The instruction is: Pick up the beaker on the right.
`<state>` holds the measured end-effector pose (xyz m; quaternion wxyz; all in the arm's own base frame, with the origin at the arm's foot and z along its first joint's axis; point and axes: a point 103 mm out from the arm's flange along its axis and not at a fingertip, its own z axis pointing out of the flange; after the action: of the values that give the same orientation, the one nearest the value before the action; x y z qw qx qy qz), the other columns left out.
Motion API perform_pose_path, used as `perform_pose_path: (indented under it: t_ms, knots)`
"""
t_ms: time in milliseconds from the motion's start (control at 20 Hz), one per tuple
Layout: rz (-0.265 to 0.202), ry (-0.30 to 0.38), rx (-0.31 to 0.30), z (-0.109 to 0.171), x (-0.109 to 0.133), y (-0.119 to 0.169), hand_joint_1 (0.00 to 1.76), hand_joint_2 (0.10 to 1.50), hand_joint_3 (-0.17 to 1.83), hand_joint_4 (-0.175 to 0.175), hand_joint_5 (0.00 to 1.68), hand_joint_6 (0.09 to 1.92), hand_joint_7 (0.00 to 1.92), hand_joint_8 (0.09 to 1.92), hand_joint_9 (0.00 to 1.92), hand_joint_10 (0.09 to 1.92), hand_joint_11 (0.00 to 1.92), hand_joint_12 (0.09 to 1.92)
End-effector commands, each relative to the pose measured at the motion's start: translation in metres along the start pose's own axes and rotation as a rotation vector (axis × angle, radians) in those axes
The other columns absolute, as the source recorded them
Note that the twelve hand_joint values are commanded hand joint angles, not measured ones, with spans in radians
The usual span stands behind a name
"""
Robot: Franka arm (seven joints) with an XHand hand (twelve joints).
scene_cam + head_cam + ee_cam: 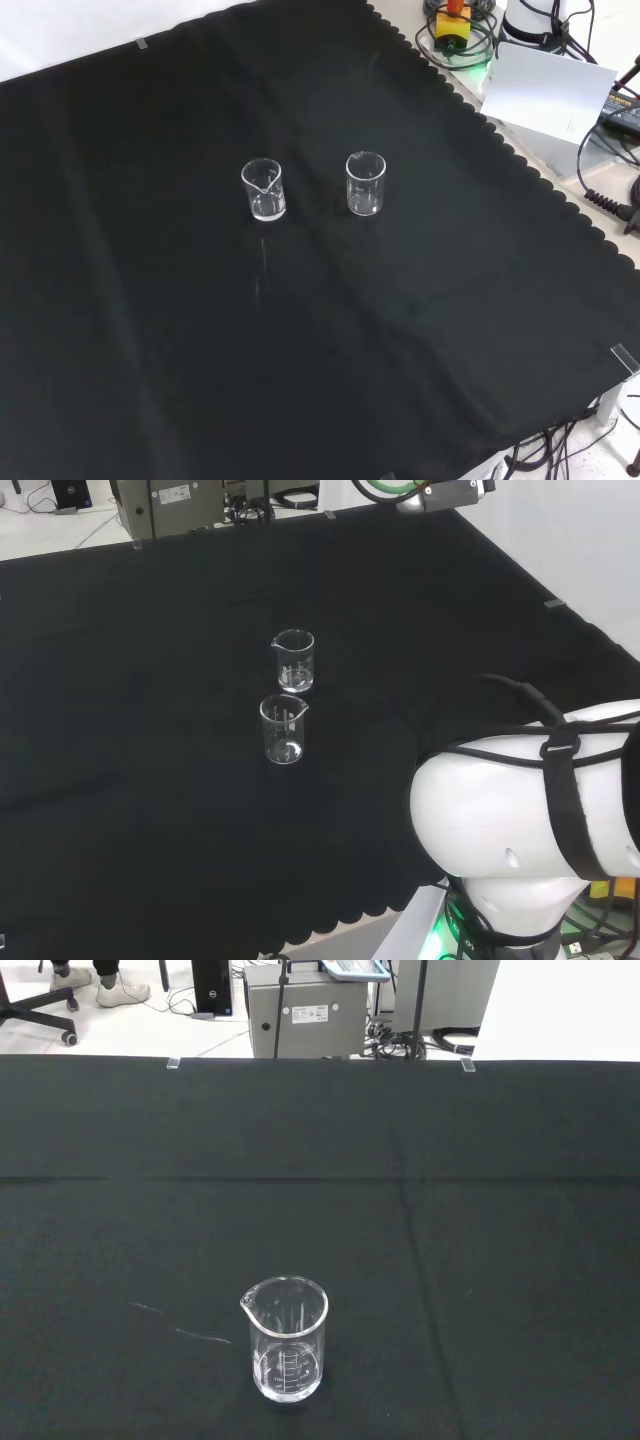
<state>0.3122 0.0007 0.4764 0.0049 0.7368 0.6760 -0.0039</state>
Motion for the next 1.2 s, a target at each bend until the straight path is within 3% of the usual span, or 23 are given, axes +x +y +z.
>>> perform_pose_path:
  t_ms: [50,400,700,950,1200]
  knots:
    - [0.012,-0.012,0.015,-0.005,0.002,0.0,0.0,1.19,0.37,-0.009,0.31,0.09,0.19,0.25,0.19,0.62,0.01,1.37]
    - [0.051,-0.025,0.06,0.02,-0.002,0.024,0.0,1.2,0.35,-0.009,0.32,0.09,0.15,0.33,0.19,0.63,0.01,1.37]
    - [0.069,-0.012,0.093,0.045,-0.002,0.063,0.0,1.2,0.33,-0.009,0.32,0.09,0.11,0.43,0.19,0.63,0.01,1.38]
    - [0.051,0.042,0.114,0.077,0.003,0.115,0.0,1.2,0.33,-0.01,0.32,0.09,0.11,0.45,0.2,0.64,0.01,1.38]
    - [0.043,0.117,0.171,0.115,0.004,0.159,0.07,1.17,0.3,-0.012,0.33,0.09,0.15,0.49,0.25,0.66,0.02,1.39]
